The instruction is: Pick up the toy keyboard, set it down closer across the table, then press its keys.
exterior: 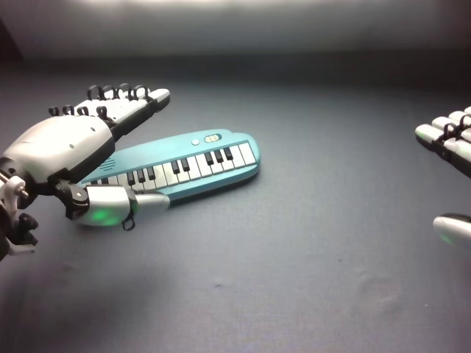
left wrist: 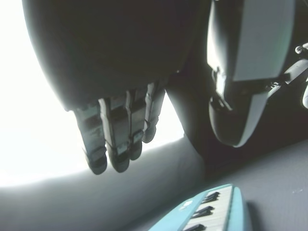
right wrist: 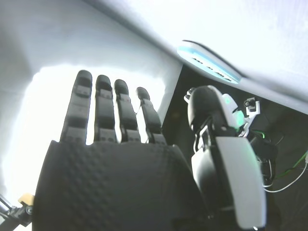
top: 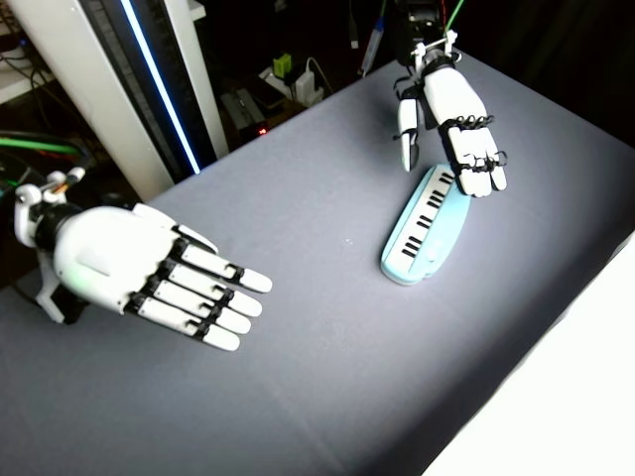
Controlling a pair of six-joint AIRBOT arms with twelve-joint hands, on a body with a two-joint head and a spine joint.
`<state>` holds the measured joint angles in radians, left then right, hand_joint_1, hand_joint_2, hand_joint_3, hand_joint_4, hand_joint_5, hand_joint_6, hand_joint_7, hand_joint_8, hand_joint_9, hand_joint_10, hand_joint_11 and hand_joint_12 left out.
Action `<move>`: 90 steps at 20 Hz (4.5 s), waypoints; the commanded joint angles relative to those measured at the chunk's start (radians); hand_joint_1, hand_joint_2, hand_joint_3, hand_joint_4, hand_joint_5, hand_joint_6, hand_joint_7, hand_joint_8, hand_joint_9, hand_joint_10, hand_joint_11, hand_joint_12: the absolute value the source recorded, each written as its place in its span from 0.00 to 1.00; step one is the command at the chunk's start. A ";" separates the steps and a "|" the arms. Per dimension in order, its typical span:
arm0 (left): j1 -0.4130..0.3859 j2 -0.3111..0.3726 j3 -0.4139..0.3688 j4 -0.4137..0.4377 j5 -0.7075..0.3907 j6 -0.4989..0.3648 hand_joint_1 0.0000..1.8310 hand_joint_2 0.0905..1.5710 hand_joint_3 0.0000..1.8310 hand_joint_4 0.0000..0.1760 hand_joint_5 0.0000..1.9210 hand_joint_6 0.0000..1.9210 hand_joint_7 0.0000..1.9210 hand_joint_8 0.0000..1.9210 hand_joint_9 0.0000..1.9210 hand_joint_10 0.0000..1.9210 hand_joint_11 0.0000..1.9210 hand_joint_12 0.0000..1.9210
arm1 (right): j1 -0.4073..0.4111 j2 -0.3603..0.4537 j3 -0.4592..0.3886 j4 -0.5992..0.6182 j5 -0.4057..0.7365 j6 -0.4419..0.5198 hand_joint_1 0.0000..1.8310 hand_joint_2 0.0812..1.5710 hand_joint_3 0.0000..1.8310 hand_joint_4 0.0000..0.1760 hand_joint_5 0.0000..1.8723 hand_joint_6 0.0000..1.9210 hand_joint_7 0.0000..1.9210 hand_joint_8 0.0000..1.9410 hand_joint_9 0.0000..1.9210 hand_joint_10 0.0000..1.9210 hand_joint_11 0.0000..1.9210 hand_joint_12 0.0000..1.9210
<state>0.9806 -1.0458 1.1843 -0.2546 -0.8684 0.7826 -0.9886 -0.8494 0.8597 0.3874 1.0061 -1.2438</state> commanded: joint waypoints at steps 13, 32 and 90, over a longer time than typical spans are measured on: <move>-0.124 -0.124 0.185 -0.069 0.250 0.122 0.37 0.59 0.00 0.58 0.00 0.00 0.00 0.00 0.00 0.00 0.00 0.00 | -0.011 0.015 -0.001 -0.005 0.153 0.024 0.16 0.86 0.00 0.00 0.00 0.00 0.00 0.00 0.00 0.00 0.00 0.00; -0.144 -0.165 0.231 -0.085 0.318 0.133 0.79 0.81 0.00 0.00 0.14 0.74 0.25 0.83 0.35 0.88 0.34 1.00 | -0.031 0.016 0.000 -0.005 0.163 0.072 0.14 0.84 0.00 0.00 0.00 0.00 0.00 0.00 0.00 0.00 0.00 0.00; -0.050 0.010 -0.023 0.124 -0.260 -0.102 0.33 0.91 0.00 0.00 0.03 0.00 0.00 0.00 0.00 0.00 0.00 0.00 | 0.147 -0.166 0.141 -0.140 -0.243 -0.003 0.04 0.86 0.00 0.00 0.33 0.01 0.05 0.00 0.00 0.00 0.00 0.00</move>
<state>0.9382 -1.0424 1.1641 -0.1284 -0.9951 0.6827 -0.8433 -1.0157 0.9993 0.2501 0.7082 -1.2396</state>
